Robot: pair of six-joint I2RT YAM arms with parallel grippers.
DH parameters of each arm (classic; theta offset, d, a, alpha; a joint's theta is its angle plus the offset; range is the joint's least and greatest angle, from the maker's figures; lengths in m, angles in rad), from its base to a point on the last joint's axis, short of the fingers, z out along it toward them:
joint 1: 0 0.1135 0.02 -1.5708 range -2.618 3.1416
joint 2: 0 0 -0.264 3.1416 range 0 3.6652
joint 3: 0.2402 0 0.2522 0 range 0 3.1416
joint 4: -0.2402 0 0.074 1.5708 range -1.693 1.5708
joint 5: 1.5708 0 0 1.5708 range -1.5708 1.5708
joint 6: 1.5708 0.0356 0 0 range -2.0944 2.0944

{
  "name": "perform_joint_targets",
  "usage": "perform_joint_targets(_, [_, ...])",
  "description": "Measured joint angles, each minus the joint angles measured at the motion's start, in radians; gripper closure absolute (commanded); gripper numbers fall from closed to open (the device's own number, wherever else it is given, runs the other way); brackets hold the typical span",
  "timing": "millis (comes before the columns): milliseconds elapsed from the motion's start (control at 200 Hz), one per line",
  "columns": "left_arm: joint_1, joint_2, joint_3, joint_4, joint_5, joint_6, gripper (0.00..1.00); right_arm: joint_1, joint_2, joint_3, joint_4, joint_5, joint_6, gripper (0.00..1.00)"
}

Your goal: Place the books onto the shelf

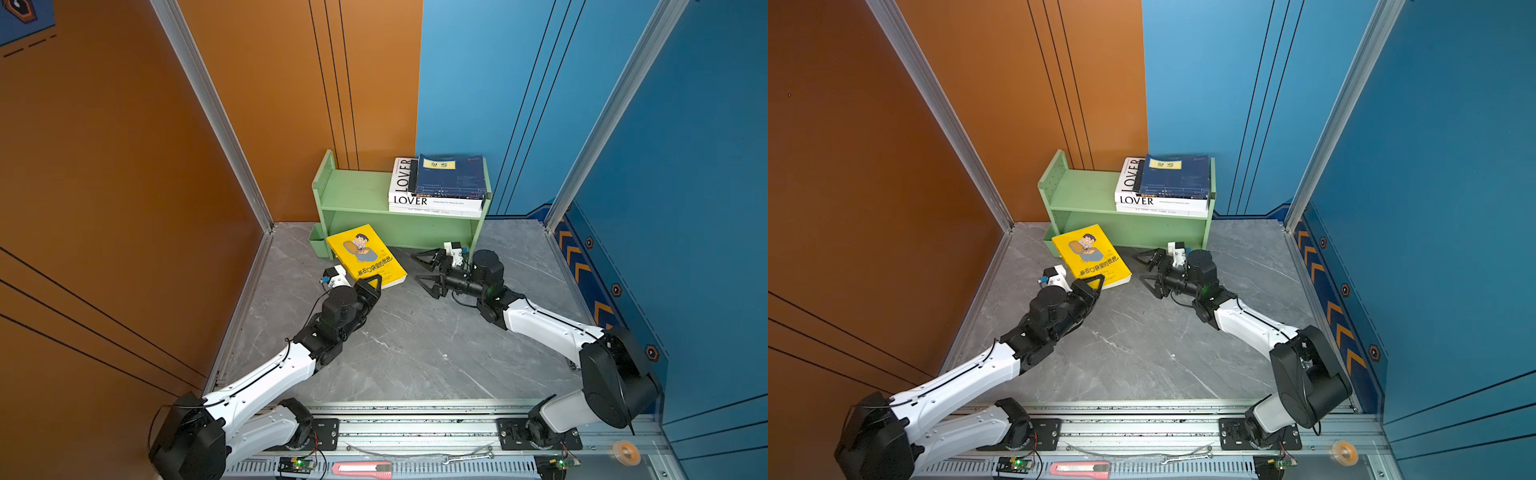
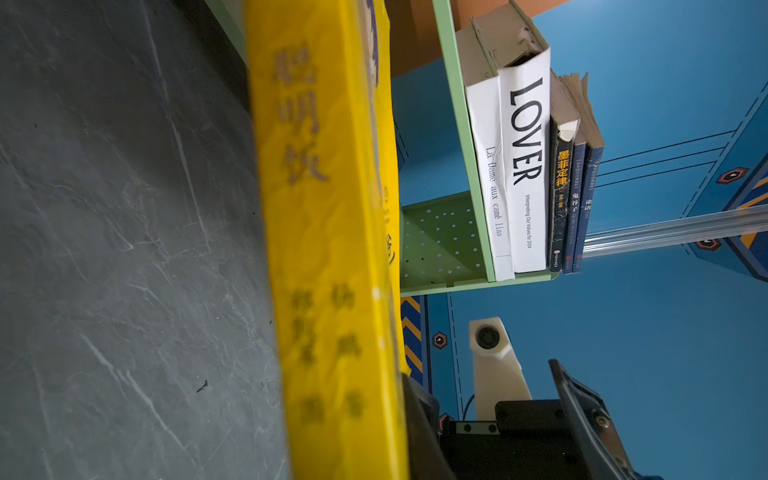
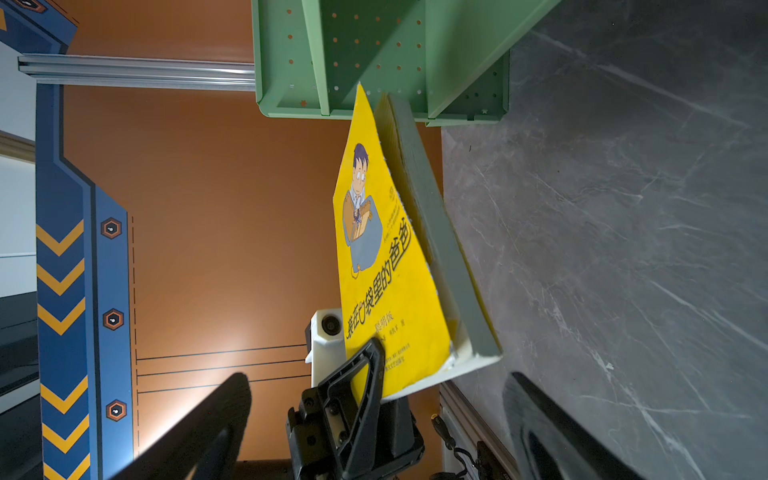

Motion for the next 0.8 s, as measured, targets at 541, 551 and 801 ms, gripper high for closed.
perform_joint_targets(541, [0.016,0.118,0.002,0.168,0.021,-0.079,0.95,0.086,0.105,0.012,0.006,0.03,0.028,0.17])
perform_joint_targets(551, [0.014,0.121,0.002,0.171,0.021,-0.08,0.95,0.087,0.108,0.013,0.008,0.032,0.031,0.17])
perform_joint_targets(801, [-0.02,0.172,0.014,0.246,0.01,-0.11,0.95,0.089,0.147,0.045,0.093,0.101,0.069,0.41])
